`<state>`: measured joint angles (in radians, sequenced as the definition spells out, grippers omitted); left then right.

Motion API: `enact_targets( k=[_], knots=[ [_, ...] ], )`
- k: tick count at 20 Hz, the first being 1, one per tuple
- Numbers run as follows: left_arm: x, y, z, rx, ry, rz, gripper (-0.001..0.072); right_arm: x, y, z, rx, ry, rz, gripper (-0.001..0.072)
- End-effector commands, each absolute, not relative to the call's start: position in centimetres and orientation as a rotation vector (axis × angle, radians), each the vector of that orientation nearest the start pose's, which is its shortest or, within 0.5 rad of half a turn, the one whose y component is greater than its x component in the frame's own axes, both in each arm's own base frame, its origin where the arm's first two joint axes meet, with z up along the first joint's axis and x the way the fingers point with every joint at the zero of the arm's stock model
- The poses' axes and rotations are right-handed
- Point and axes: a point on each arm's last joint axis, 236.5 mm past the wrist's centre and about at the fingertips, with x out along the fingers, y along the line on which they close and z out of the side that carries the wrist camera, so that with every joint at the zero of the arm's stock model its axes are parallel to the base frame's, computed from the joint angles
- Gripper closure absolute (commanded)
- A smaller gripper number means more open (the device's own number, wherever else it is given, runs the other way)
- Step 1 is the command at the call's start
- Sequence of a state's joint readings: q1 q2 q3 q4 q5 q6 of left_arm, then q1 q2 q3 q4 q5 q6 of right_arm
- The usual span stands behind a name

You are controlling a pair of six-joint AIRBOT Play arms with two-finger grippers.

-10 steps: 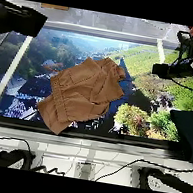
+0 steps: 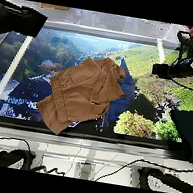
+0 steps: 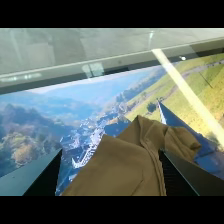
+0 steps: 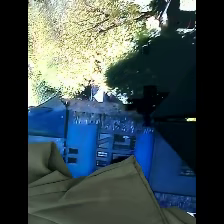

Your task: Fold the clothes and pants, and hang the long-sleeved shirts on hangers.

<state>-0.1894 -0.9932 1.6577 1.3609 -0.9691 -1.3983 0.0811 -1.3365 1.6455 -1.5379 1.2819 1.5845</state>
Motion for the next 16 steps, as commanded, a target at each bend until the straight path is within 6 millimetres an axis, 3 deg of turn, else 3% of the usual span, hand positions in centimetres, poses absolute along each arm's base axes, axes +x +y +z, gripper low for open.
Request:
enact_targets(
  k=[1, 9, 14, 16],
  knots=[
    [38.5, -11.5, 37.7, 0.055, 0.286, -0.367, 0.0013, 44.8, 4.4, 16.0, -0.003, 0.973, 0.093, 0.0686],
    [38.5, -11.5, 37.7, 0.055, 0.286, -0.367, 0.0014, 45.3, 5.2, 16.4, 0.023, 0.946, 0.115, 0.0686],
    [38.5, -11.5, 37.7, 0.054, 0.286, -0.367, 0.0013, 44.1, 8.9, 16.5, 0.12, 0.984, 0.254, 0.0686],
    [38.5, -11.5, 37.7, 0.054, 0.286, -0.367, 0.0013, 41.6, 10.4, 15.4, 0.123, 1.09, 0.341, 0.0687]
  ],
)
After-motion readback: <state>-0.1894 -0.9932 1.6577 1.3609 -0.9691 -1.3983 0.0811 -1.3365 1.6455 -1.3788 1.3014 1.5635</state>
